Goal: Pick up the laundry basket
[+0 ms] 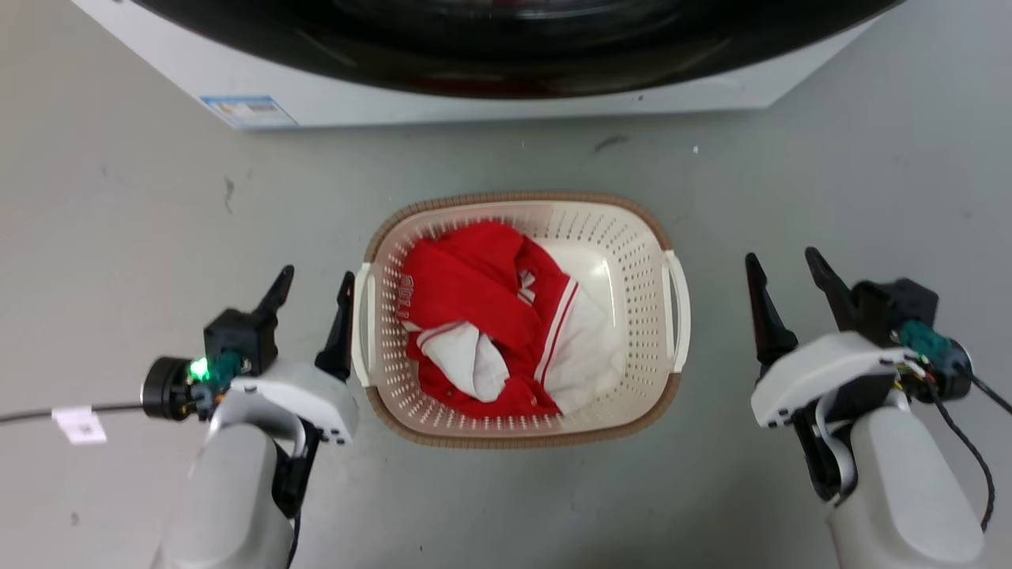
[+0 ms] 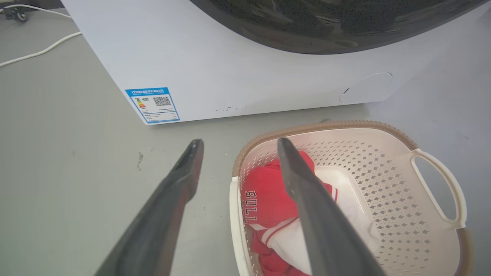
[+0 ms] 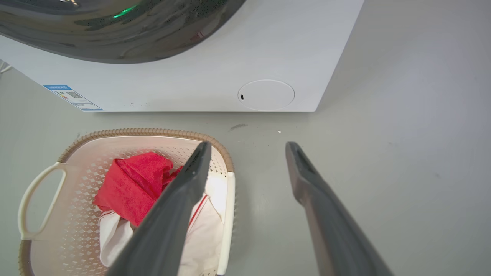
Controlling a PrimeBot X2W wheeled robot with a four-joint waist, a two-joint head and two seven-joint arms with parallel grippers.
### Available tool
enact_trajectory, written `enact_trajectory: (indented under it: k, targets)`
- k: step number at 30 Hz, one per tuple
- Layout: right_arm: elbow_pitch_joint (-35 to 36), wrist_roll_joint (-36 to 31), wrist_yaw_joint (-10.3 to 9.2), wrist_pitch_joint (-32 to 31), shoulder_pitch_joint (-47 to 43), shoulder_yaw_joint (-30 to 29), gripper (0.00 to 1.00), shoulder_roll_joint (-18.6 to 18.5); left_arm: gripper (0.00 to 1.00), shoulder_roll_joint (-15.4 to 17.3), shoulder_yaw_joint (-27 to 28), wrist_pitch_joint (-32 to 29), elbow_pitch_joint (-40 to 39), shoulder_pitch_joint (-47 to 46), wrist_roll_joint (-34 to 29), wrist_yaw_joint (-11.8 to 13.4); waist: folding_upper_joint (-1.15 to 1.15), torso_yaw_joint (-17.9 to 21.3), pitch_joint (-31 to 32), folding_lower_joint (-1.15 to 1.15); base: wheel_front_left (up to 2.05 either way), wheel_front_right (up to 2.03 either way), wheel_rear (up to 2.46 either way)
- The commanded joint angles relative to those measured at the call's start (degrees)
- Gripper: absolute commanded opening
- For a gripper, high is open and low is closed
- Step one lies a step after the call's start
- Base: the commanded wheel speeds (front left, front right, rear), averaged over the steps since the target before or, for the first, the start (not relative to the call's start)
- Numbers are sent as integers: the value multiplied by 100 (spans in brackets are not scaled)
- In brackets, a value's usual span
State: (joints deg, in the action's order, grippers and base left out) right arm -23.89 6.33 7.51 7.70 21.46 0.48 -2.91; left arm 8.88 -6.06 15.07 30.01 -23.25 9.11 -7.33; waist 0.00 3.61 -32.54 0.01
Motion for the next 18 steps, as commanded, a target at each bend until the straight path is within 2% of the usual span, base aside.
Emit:
enact_trajectory:
  k: [1, 9, 18]
  targets:
    - [-208, -7, -4, -16, 238, 30, 100, 4, 100, 71, -76, 15, 241, -249, 46, -6, 0, 6, -380, -1, 0, 0, 0]
    - [-1615, 179, -4, -96, 1207, 391, 100, 3, 100, 448, -1059, -75, 1546, -1289, 725, -10, 0, -43, -906, -1, 0, 0, 0]
    - [-3028, 491, -4, -515, 2206, 861, 100, -1, 100, 727, -2322, -700, 2194, -2126, 1868, -11, 0, -104, -1334, -1, 0, 0, 0]
